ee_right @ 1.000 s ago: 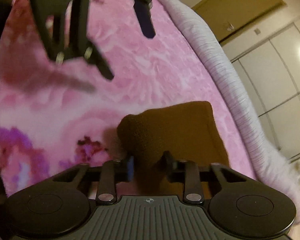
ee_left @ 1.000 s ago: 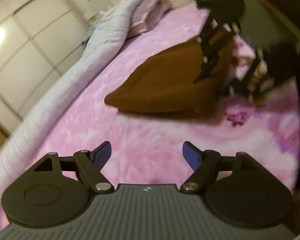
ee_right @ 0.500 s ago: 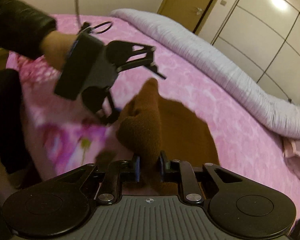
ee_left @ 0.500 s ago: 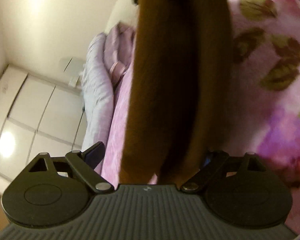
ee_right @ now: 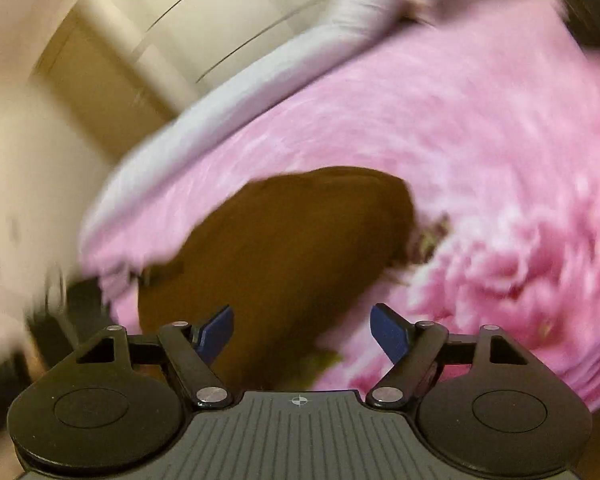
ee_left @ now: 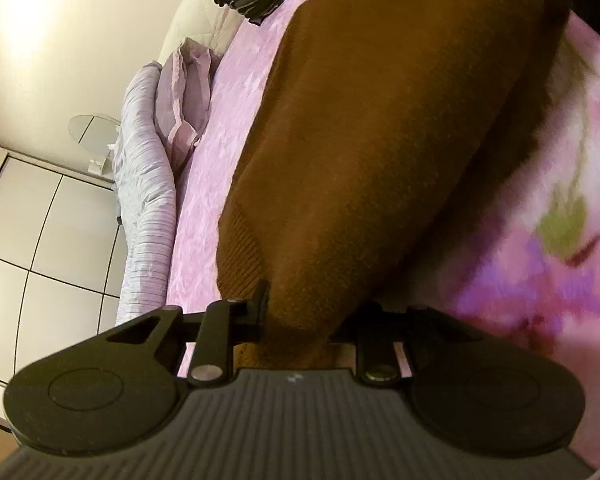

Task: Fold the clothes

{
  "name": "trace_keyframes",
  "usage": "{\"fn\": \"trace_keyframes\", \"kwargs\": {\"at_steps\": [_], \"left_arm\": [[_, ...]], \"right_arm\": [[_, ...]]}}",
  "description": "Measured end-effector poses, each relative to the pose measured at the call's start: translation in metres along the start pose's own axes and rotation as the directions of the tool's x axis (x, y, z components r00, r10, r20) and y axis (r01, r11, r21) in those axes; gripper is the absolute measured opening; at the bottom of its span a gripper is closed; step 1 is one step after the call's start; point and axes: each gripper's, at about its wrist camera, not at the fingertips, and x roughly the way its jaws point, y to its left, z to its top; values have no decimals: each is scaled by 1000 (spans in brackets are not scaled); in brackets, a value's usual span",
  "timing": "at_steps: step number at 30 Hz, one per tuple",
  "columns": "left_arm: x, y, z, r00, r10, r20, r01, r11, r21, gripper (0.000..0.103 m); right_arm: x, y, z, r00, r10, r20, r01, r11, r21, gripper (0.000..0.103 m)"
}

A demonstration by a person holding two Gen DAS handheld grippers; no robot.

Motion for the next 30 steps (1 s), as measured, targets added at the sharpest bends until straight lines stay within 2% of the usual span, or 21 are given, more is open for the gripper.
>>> {"fn": "trace_keyframes", "kwargs": {"at_steps": [1,4,6,7,8,9,13,15,19,21,23,25,27,30], "left_arm": [[0,1,0,1000,-3,0,3,1000,-3,20],[-5,3,3,1000,-12,-7,12,1000,-20,18],[-16,6,6,1000,-9,-11,8,998,-55,18],[-20,7,7,1000,-4,-14,3,998,-68,18],[-26,7,7,1000,1,-20,-3,997,-78,18],[-31,7,6,1000,8,-28,-10,996,-86,17],[-59,12,-5,994,43,-102,-56,990,-133,17],[-77,16,-12,985,69,-160,-95,982,-164,17],[-114,26,-18,955,110,-275,-176,957,-230,17],[-121,26,-17,942,91,-324,-186,943,-276,17],[-110,18,-19,935,48,-351,-166,935,-314,19],[-95,7,-21,931,8,-365,-141,930,-339,22],[-84,-5,-22,930,-14,-367,-123,929,-349,25],[-90,-11,-22,939,-2,-344,-133,920,-369,27]], "right_arm": [[6,-7,3,1000,6,11,-7,998,61,79],[31,-12,16,999,34,14,-36,993,112,78],[44,-18,25,1000,23,13,-25,988,150,78],[50,-11,31,999,39,8,-40,992,123,68],[57,-4,38,998,55,3,-55,994,96,52],[63,3,44,998,71,-3,-70,995,68,23],[88,30,71,991,131,-30,-132,990,-40,21],[101,43,84,986,160,-46,-164,982,-94,21],[127,109,108,950,290,-113,-311,906,-288,21],[144,129,111,938,304,-164,-343,879,-333,22],[170,137,110,939,255,-230,-324,880,-347,24],[185,133,107,954,149,-260,-231,918,-322,34],[176,124,100,976,37,-213,-104,944,-313,38],[135,119,86,987,35,-154,-92,920,-381,45]]}}
